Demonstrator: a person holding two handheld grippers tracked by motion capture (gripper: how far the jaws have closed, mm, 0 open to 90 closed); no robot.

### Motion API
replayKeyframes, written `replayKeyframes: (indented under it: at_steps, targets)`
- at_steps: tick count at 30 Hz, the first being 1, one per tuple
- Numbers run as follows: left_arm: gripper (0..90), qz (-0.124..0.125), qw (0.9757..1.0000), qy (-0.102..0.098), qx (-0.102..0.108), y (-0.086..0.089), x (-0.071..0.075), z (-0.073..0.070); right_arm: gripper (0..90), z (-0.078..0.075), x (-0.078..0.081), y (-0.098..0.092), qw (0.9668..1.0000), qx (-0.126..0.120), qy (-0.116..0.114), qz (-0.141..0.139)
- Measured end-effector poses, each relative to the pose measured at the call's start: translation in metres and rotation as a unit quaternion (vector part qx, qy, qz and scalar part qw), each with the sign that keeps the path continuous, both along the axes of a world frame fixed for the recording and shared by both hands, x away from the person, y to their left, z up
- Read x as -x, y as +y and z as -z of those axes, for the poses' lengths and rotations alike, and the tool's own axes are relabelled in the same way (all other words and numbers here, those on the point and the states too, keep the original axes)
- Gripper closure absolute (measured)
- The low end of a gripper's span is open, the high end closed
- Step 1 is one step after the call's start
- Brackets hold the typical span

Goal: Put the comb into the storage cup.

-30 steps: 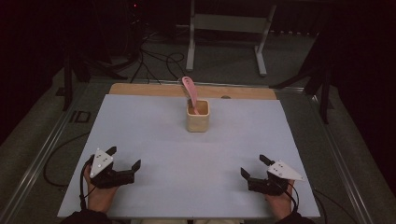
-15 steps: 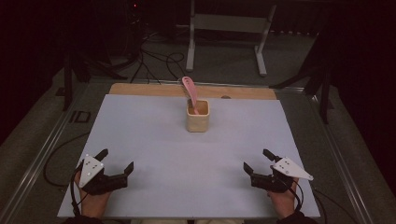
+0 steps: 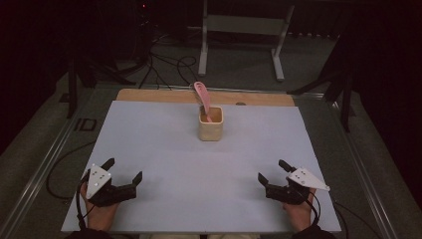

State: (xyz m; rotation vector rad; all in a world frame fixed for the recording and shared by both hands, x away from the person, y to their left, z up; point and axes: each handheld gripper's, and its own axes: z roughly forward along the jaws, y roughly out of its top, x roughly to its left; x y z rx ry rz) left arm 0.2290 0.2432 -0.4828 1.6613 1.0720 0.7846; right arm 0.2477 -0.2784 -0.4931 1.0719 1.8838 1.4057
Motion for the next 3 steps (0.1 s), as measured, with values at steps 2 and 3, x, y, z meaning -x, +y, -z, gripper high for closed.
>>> replayKeyframes:
  at_steps: [2, 3]
  targets:
    - [0.2, -0.001, 1.0, 0.002, -0.002, -0.0002, -0.0007, 0.0016, 8.8, 0.0014, -0.0003, -0.0003, 1.0, -0.001, 0.003, -0.002]
    - [0.2, -0.003, 1.0, 0.003, -0.002, -0.0003, -0.0011, 0.0026, 8.8, 0.0021, -0.0002, 0.0003, 1.0, 0.001, 0.004, -0.004]
